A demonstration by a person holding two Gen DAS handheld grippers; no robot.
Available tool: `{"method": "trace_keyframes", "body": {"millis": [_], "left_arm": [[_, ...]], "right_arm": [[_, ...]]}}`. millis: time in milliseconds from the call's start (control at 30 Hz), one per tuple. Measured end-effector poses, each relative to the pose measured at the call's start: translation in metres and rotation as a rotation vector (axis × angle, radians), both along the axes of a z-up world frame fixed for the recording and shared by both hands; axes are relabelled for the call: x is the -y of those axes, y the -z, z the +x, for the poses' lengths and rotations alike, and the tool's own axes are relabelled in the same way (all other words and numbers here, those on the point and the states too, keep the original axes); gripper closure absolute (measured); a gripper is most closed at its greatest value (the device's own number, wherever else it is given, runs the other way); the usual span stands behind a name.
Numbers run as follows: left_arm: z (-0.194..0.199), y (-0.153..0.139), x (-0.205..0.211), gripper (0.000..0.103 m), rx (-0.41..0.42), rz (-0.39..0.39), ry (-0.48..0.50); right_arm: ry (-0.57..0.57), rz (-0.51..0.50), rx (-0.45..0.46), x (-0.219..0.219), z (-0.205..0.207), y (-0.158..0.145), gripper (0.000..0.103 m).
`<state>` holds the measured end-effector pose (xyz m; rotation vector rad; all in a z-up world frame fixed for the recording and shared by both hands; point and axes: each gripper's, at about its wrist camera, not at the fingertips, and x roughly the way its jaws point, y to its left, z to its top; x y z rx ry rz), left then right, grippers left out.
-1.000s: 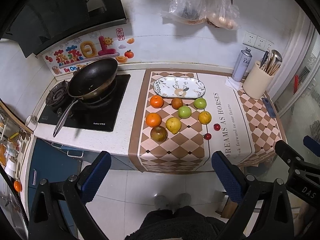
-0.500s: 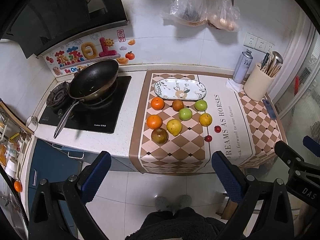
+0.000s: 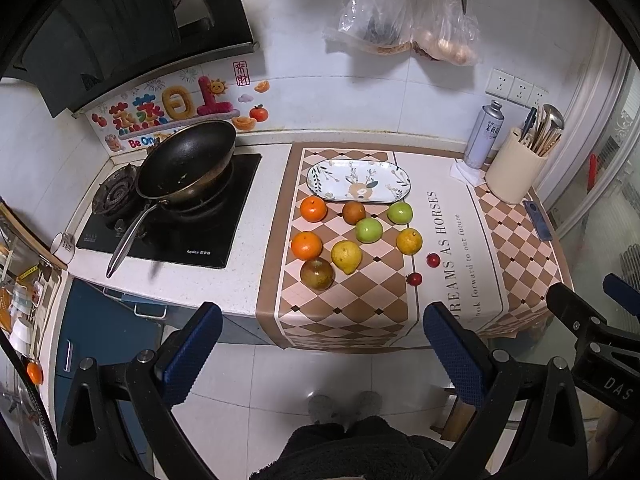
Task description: Organize fruits
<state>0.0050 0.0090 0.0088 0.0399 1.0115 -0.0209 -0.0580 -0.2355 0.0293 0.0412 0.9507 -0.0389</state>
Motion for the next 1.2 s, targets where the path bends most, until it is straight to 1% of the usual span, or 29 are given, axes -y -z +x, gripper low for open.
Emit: {"method": "trace_keyframes", "body": {"millis": [400,633,800,967,1067,1133,1200], "left_arm": [[0.000,0.000,0.002,0.000,0.004,0.002,-0.001],[0.007,-0.005,0.003,0.000,0.007,0.004,-0.001],[0.004,-0.003,0.003,0.000,0.008,0.003,-0.001],[0.004,-0.004,0.004,0.000,0.020,0.006,0.001],[0.016,-0.009,0.010,0.000,0.050,0.011,0.015],[0.027,-0.006,0.009,0.000,0.074,0.017,0.015],[0.035,-0.001,0.002,0.000,0.084,0.012,0.009]], "right_arm": [[0.001,0.004,0.003,0.000,0.000,-0.001,0.000],[0.003,0.009,0.007,-0.002,0.001,-0.003,0.000],[0.007,0.015,0.009,-0.004,0.000,-0.004,0.000],[0.037,0.037,0.018,-0.009,0.000,-0.003,0.000],[0.061,0.074,0.046,-0.012,0.002,0.001,0.000],[0.077,0.108,0.082,-0.014,0.006,0.005,0.000],[0.089,0.120,0.097,-0.014,0.012,0.013,0.000]]}}
